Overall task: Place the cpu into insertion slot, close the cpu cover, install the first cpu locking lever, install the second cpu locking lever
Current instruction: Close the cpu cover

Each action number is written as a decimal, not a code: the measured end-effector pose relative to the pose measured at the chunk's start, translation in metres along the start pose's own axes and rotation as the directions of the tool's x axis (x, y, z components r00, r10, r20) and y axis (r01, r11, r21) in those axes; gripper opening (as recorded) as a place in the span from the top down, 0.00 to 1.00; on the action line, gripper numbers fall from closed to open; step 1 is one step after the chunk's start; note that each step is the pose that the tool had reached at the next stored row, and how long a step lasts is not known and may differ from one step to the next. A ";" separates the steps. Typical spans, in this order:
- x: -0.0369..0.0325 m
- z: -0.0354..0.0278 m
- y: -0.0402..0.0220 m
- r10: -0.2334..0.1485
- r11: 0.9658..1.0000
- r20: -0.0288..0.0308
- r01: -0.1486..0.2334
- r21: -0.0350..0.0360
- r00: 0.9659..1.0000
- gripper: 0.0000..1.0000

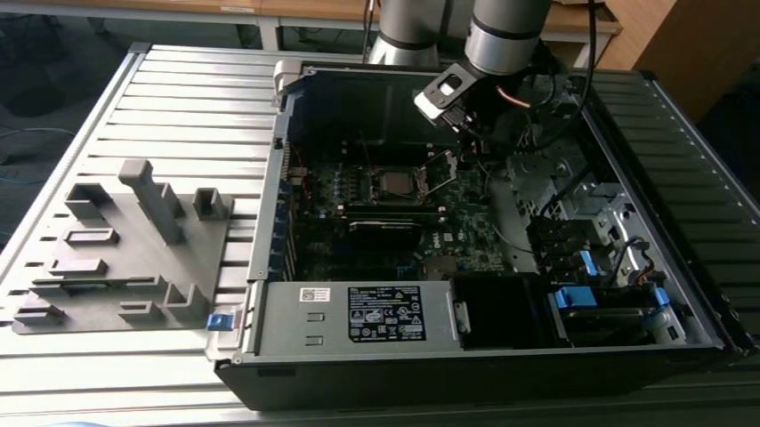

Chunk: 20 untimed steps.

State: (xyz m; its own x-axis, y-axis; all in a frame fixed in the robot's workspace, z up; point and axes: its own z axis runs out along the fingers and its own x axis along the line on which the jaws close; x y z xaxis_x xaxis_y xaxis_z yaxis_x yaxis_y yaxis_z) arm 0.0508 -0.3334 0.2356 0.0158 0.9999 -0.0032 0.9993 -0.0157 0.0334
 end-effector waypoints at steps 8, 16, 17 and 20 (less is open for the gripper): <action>-0.0004 -0.0008 -0.0238 0.000 1.000 -0.012 -0.001 -0.006 1.000 0.89; -0.0010 -0.0021 -0.0600 0.000 1.000 -0.019 -0.001 -0.016 1.000 0.89; -0.0011 -0.0022 -0.0649 0.000 1.000 -0.019 -0.001 -0.017 1.000 0.89; -0.0011 -0.0022 -0.0683 0.000 1.000 -0.020 -0.001 -0.019 1.000 0.89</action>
State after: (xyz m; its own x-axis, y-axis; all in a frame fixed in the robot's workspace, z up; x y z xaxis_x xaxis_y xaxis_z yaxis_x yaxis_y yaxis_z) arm -0.0176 -0.3334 0.2355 0.0156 0.9997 0.0166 0.9985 -0.0164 0.0520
